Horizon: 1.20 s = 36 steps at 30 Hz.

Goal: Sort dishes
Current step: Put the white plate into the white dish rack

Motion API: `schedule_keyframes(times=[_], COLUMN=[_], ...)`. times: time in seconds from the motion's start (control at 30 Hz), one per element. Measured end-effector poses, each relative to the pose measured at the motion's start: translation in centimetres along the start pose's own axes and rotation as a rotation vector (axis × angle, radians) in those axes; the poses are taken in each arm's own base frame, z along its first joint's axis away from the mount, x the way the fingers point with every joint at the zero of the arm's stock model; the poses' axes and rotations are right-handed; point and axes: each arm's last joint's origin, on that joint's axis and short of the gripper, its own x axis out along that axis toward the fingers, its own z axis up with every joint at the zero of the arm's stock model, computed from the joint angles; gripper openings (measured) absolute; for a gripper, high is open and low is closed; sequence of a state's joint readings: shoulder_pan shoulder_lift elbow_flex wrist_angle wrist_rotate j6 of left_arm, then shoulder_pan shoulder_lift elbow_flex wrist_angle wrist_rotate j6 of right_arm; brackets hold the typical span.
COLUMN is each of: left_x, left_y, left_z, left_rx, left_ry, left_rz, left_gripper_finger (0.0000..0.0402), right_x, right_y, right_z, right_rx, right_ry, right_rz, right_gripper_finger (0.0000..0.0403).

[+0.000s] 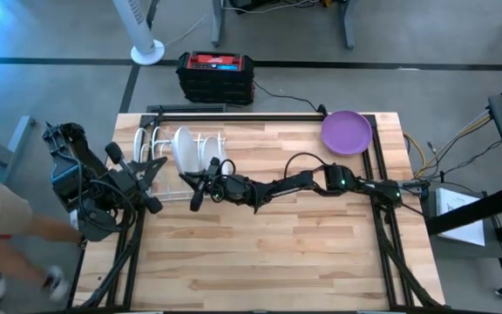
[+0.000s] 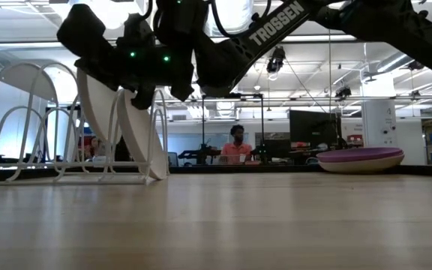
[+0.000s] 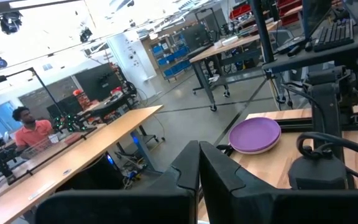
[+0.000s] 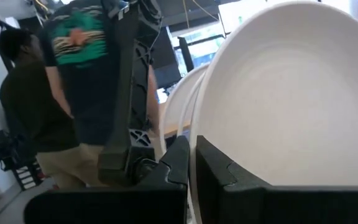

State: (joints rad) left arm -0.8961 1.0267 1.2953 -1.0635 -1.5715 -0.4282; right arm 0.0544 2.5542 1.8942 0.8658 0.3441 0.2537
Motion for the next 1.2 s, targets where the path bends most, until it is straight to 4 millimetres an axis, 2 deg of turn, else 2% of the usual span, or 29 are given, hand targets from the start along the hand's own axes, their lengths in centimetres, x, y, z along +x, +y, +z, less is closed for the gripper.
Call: schedule_keyframes(times=[0.57, 1.2], left_x=[0.0, 0.0], left_y=[0.0, -0.1], left_z=[0.0, -0.1], left_rx=[-0.006, -0.021], left_ry=[0.000, 0.002], left_rz=[-0.001, -0.005], left_gripper_finger=[0.0000, 0.0000], right_x=[-0.3, -0.7], right_y=[0.6, 0.6], right_z=[-0.5, -2.5], right_rx=[0.037, -0.127], right_ry=[0.030, 0.196], right_rz=[0.004, -0.033], right_gripper_finger=[0.0000, 0.0000])
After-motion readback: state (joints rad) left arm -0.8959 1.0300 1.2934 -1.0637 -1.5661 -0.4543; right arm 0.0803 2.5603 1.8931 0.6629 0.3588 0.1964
